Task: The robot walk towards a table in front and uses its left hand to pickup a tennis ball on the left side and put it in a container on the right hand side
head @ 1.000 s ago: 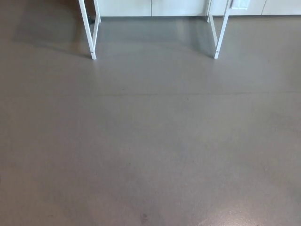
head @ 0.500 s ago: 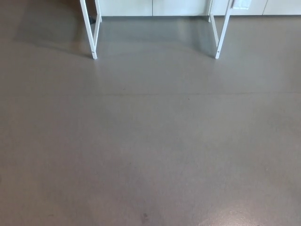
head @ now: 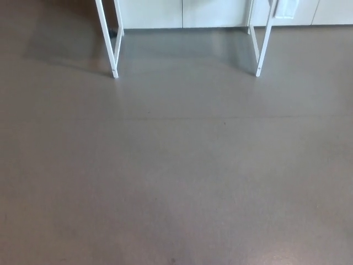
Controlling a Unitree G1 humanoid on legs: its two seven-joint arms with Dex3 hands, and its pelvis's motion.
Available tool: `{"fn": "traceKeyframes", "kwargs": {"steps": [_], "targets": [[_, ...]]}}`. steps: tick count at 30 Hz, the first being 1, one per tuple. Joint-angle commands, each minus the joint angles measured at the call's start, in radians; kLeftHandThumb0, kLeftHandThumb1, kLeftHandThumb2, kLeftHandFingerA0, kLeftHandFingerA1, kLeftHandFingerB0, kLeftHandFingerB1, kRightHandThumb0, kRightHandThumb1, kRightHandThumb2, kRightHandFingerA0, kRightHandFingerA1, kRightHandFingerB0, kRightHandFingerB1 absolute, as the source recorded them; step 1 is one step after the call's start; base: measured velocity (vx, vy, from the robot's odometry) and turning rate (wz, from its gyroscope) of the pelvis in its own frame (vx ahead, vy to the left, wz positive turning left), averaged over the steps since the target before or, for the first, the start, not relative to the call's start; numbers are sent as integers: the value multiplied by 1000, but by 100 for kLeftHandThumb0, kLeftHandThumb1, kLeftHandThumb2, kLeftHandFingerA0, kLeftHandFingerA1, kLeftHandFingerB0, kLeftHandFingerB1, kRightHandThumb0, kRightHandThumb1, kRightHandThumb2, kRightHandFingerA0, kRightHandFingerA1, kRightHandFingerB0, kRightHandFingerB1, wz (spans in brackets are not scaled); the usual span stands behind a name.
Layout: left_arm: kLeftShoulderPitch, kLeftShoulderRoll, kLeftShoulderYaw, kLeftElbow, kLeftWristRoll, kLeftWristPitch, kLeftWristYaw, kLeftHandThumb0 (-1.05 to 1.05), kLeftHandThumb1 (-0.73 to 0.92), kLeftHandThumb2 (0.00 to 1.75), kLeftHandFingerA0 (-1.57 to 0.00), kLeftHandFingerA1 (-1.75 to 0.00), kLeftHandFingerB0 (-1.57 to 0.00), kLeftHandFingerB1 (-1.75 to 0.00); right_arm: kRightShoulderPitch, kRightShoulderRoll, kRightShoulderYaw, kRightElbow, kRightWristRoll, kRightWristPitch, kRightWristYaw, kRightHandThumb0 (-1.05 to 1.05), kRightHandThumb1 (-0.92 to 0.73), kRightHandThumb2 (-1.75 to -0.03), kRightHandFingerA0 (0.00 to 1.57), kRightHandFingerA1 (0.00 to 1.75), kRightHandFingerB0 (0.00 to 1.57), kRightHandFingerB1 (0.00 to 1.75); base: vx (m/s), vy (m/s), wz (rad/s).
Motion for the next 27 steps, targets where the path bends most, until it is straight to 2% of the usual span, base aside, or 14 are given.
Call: {"fn": "traceKeyframes", "kwargs": {"steps": [1,2,4,5,6,7,15,16,18,19,20,21,22,27], "targets": [[3,14,-2,-14,-14,-21,0,-22,56,57,-36,-33,-27,-30,0,-11,5,12,8,-23,4,-14,-53,-57,51,44,38,39,65,214,-24],[10,16,-7,-23,-9,-24,-3,-28,55,62,-30,-34,-24,-33,4,-8,5,2,9,-21,-1,-14,-52,-56,51,45,38,39,116,278,-28],[7,17,-10,-24,-8,-19,1,-27,55,62,-30,-34,-25,-33,2,-8,4,4,12,-20,-1,-14,-51,-56,51,45,38,39,140,478,-16],[1,19,-10,-13,-9,-24,2,-18,40,83,-25,-50,-15,-45,2,-7,5,1,11,-18,-5,-15,-52,-56,52,45,38,39,41,288,-44],[-2,20,-11,-8,-10,-25,3,-18,40,83,-25,-50,-15,-45,1,-7,5,0,11,-17,-6,-15,-52,-56,52,45,38,39,28,276,-13],[-1,18,-11,-10,-11,-25,5,-20,57,57,-36,-33,-28,-30,2,-7,6,-2,10,-17,-7,-16,-51,-56,52,45,38,39,123,188,4],[19,19,-24,-35,-6,-25,8,-23,57,57,-35,-33,-27,-30,5,-11,12,8,5,-28,-4,-15,-53,-57,52,45,38,39,215,-10,6],[20,20,-28,-41,-7,-21,4,-30,54,63,-30,-35,-25,-34,2,-10,11,5,6,-22,-9,-12,-52,-55,55,44,39,38,280,-149,17],[18,21,-30,-39,-6,-24,6,-30,53,63,-31,-35,-25,-34,3,-9,9,0,12,-21,-5,-11,-52,-55,55,45,39,38,154,-208,15],[18,19,-31,-42,-7,-20,10,-19,40,83,-25,-51,-14,-45,3,-10,10,-2,10,-19,-6,-13,-51,-55,55,45,39,38,360,-256,35],[18,19,-31,-43,-7,-18,12,-19,40,83,-25,-51,-14,-45,3,-10,11,-3,9,-18,-6,-13,-51,-55,55,45,39,38,308,-318,-66],[20,19,-32,-47,-8,-19,10,-22,57,57,-35,-33,-27,-30,3,-11,11,-2,9,-19,-6,-12,-51,-55,54,45,39,38,424,-56,60],[20,20,-33,-43,-7,-20,9,-30,54,63,-31,-35,-25,-34,6,-12,13,-2,8,-21,-5,-15,-53,-57,54,45,38,39,421,-21,33],[17,26,-30,-27,-10,-25,0,-23,58,57,-35,-32,-26,-30,4,-13,14,12,9,-31,0,-13,-52,-56,54,46,39,39,284,-103,-1]]}}
